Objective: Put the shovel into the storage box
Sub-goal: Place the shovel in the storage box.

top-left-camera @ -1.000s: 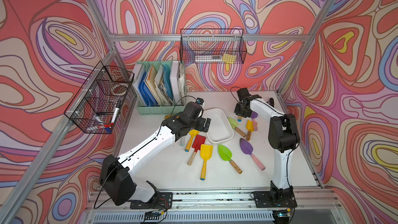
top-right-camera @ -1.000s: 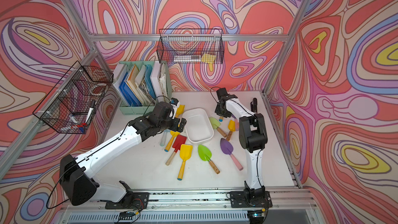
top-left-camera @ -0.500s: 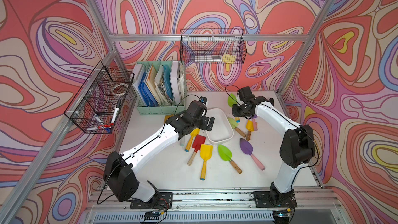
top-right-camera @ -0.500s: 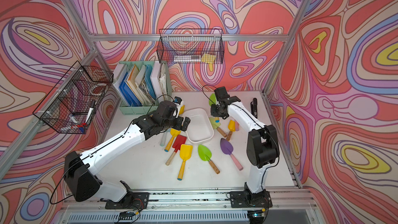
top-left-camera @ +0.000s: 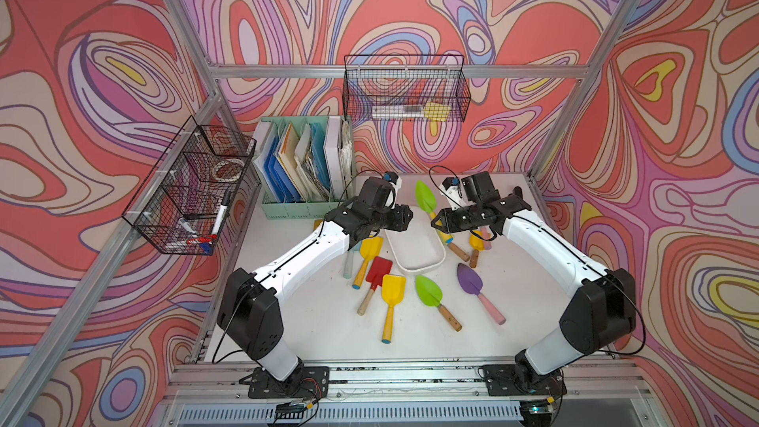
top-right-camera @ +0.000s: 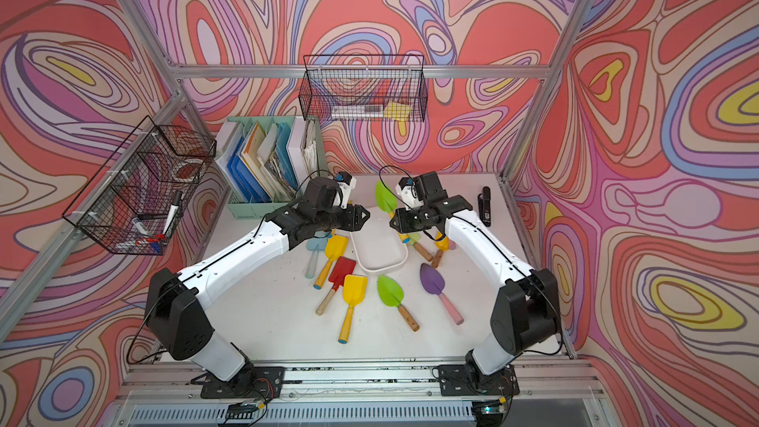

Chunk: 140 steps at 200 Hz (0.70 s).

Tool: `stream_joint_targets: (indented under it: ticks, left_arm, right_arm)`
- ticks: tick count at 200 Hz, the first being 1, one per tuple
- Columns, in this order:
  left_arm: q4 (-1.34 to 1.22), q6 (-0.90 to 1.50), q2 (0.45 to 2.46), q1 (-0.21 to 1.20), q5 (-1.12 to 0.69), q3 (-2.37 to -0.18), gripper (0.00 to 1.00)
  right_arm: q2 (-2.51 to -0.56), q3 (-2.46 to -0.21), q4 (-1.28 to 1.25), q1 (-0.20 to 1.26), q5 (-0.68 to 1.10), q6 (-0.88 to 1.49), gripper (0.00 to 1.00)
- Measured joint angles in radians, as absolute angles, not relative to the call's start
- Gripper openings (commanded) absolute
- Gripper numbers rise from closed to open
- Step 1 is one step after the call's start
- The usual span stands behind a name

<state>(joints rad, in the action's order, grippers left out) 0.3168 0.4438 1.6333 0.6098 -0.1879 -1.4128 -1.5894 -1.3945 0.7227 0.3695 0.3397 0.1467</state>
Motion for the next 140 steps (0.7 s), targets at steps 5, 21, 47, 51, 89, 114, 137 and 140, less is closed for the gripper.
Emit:
stream_joint_targets:
  ticks: [5,21,47,51,89,114,137,140]
  left_arm:
    - [0.307,0.453,1.637,0.605,-0.2,-1.413,0.56]
    - [0.273,0.48,1.639,0.595,-0.233,-1.412,0.59]
    - [0.209,0.517,1.638,0.589,-0.278,-1.406,0.59]
    - [0.203,0.524,1.638,0.587,-0.284,-1.405,0.59]
    - [0.184,0.551,1.638,0.564,-0.3,-1.397,0.59]
    - [0.171,0.559,1.638,0.554,-0.296,-1.383,0.59]
    - [0.171,0.567,1.638,0.549,-0.292,-1.379,0.58]
    - [0.17,0.569,1.638,0.549,-0.292,-1.379,0.57]
  right_arm:
    - [-1.59,-1.391,0.719,0.375,0.343,0.147,0.0]
    - [-1.591,-1.385,0.717,0.389,0.347,0.147,0.0]
    - [-1.592,-1.383,0.707,0.408,0.35,0.15,0.0]
    - [-1.592,-1.383,0.704,0.411,0.35,0.151,0.0]
    - [-1.597,-1.386,0.694,0.44,0.35,0.159,0.0]
    - [-1.603,-1.389,0.691,0.456,0.349,0.163,0.0]
    - [-1.605,-1.39,0.688,0.464,0.348,0.168,0.0]
    - [-1.607,-1.39,0.688,0.465,0.348,0.168,0.0]
